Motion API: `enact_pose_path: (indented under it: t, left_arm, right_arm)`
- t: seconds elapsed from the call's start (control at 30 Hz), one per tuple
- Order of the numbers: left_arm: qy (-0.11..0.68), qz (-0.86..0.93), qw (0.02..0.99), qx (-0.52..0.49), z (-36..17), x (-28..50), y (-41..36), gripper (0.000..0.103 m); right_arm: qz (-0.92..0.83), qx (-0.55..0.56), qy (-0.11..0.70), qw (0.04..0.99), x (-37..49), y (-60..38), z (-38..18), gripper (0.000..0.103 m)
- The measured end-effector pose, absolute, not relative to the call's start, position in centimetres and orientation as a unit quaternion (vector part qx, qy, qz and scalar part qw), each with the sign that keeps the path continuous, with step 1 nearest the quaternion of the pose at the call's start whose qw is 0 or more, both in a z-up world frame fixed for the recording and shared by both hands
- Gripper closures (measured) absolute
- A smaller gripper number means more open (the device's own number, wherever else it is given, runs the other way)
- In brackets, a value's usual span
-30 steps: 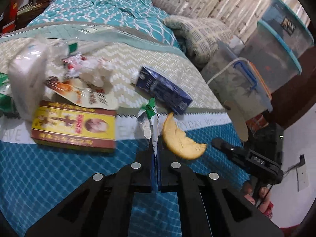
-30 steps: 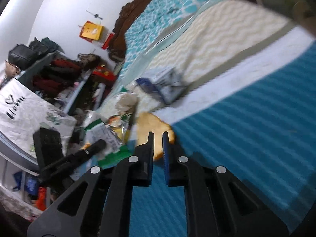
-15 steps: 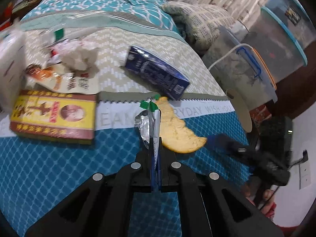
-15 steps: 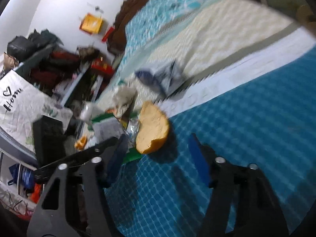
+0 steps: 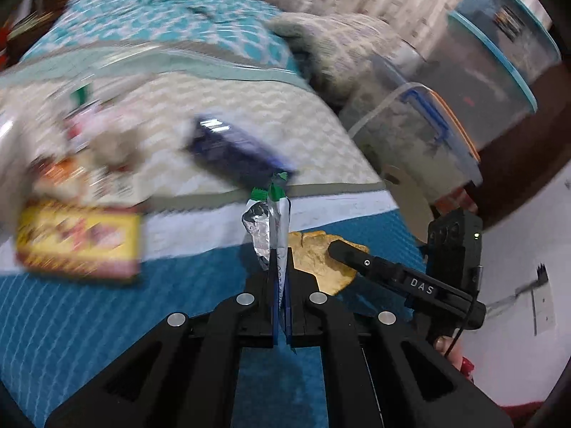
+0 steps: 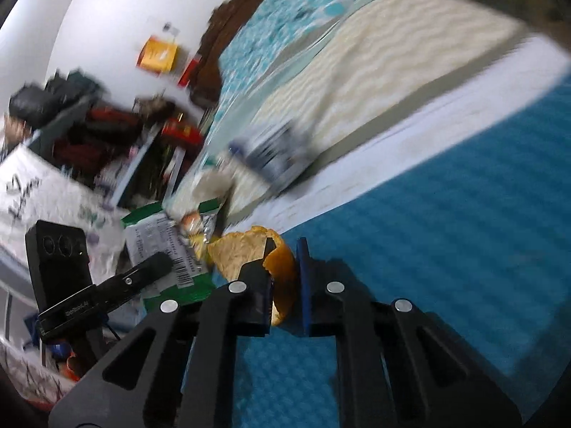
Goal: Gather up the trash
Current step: 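Carry both to the wastebasket and open both grippers over it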
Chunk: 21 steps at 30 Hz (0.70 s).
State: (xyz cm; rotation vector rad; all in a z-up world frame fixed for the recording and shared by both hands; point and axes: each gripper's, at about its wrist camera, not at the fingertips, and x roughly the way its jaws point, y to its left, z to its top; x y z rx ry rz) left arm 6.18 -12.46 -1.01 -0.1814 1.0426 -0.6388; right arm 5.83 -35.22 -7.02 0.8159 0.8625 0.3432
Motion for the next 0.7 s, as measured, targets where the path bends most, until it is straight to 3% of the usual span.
enact_pose_path:
  t: [0.47,0.53,0.57,0.6,0.63,0.67,0.7]
  left_arm:
    - [0.476,-0.483,0.735,0.014,0.6,10.3,-39.7,0.101]
    - [0.480,-0.494,0.724,0.036,0.1,10.4,-43.5,0.090]
    - [0.485,-0.493,0.721,0.048,-0.5,10.4,-44.9,0.055]
    - [0.486,-0.483,0.726,0.059,-1.0,10.5,-46.1,0.029]
    - [0.480,-0.471,0.737,0.066,-1.4,10.6,-46.9,0.031]
    - [0.474,-0.463,0.745,0.076,-1.8,10.7,-47.5,0.032]
    - [0.473,-0.457,0.748,0.083,-2.0,10.8,-47.6,0.034]
  right_arm:
    - [-0.125,0.429,0.261,0.856,-3.3,-59.3,-4.5,0.087]
    - [-0.147,0.435,0.258,0.850,-3.5,-61.2,-5.1,0.084]
    - [-0.155,0.439,0.259,0.846,-3.5,-61.7,-5.5,0.076]
    - [-0.158,0.445,0.261,0.842,-3.5,-62.1,-5.8,0.065]
    - [-0.158,0.452,0.260,0.839,-3.6,-62.6,-5.9,0.024]
    - [-0.161,0.459,0.248,0.838,-4.0,-62.7,-5.9,0.012]
    - [-0.166,0.456,0.227,0.844,-4.7,-62.6,-5.6,0.012]
